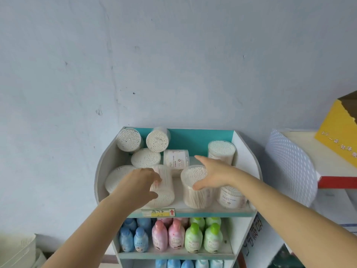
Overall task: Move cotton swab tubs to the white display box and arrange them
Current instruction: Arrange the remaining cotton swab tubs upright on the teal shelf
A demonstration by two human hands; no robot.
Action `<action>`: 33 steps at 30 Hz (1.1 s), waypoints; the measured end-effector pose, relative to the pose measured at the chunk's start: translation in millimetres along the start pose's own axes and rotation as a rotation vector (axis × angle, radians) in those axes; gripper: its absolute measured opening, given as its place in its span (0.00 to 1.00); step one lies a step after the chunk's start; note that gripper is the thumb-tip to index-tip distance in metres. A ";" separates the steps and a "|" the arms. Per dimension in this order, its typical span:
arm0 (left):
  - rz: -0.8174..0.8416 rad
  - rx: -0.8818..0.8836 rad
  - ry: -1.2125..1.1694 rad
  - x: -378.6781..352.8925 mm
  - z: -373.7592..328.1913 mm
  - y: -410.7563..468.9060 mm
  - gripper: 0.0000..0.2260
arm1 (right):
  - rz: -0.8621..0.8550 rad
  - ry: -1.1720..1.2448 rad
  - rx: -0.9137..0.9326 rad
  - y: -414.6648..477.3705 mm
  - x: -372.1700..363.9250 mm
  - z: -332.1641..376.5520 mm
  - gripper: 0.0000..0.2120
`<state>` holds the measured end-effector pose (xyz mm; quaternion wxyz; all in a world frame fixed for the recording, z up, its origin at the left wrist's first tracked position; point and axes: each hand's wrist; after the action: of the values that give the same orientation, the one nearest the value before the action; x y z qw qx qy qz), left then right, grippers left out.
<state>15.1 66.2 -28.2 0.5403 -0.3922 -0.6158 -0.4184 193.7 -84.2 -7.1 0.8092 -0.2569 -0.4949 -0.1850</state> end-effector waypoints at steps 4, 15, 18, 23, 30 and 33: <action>0.011 0.009 -0.014 2.1 0.0 0.1 0.21 | 0.009 0.013 0.051 -1.2 6.2 -2.6 0.46; 0.179 0.036 0.061 17.6 8.3 16.7 0.48 | -0.021 0.047 0.180 0.8 16.5 5.5 0.42; 0.189 0.047 0.090 11.1 8.1 26.1 0.47 | -0.039 0.079 0.232 3.0 15.0 10.4 0.40; -0.001 0.124 -0.007 7.4 7.1 26.5 0.38 | -0.104 0.120 0.311 3.8 11.6 11.3 0.37; -0.152 0.346 -0.235 2.7 1.2 17.3 0.42 | -0.117 0.006 0.462 -7.6 -5.7 29.2 0.42; -0.164 0.325 -0.097 -8.2 -1.1 16.9 0.47 | -0.111 -0.224 0.481 -5.8 -26.9 37.1 0.45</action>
<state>32.1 70.7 -34.7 0.5303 -0.2680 -0.7306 -0.3363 152.4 -65.4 -15.9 0.7758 -0.0486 -0.6244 -0.0766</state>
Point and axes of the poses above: each hand's wrist, its own y-axis towards the middle knuckle, its own x-axis out of the back of the hand, z = x × y, and after that the axes turned 3 degrees about -x, right-handed
